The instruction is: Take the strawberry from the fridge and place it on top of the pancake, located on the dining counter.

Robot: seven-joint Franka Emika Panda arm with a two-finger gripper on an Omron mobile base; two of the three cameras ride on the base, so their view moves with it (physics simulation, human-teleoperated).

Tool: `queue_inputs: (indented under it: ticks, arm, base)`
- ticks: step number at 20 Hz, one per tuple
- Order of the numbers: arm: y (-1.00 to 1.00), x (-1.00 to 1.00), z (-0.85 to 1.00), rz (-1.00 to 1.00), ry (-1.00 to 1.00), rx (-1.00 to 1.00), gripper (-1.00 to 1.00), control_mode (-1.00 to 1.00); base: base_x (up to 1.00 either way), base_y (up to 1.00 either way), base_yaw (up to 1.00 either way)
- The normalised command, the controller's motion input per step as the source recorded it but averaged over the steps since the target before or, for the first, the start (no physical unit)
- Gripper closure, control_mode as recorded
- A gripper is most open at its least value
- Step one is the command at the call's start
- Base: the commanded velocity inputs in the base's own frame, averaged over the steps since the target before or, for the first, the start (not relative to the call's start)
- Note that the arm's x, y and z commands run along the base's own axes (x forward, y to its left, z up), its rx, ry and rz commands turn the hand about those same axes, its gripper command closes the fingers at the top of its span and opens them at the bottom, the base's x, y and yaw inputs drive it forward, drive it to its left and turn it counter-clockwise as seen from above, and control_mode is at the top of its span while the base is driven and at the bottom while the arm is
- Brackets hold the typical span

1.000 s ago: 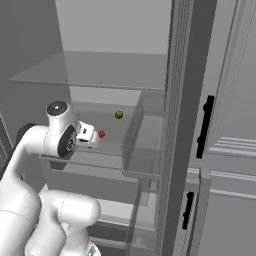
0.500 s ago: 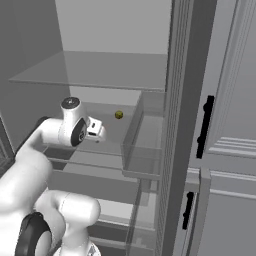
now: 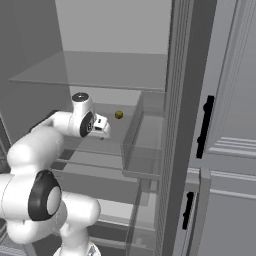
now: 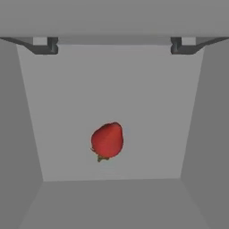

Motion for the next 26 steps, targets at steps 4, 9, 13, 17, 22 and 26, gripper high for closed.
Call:
queue_inputs:
  ticks: [4,9,13,17,22,26]
  arm:
    - [0.0,0.41,-0.42,0.0,0.04,0.0,-1.0,-1.0]
    - [0.0,0.48,-0.24,0.0,0.03,0.0,-1.0,-1.0]
    - [0.0,0.56,-0.19,0.0,0.02,0.0,-1.0,-1.0]
    - [0.0,0.52,-0.17,0.0,0.01,0.0,-1.0,-1.0]
    - [0.0,0.45,-0.16,0.0,0.01,0.0,-1.0,-1.0]
    - [-0.03,-0.09,-0.18,0.0,0.0,0.0,-1.0,-1.0]
  base:
    - [0.0,0.0,0.0]
    - [0.0,0.0,0.0]
    - [0.0,0.0,0.0]
    - [0.0,0.0,0.0]
    - [0.0,0.0,0.0]
    - [0.0,0.0,0.0]
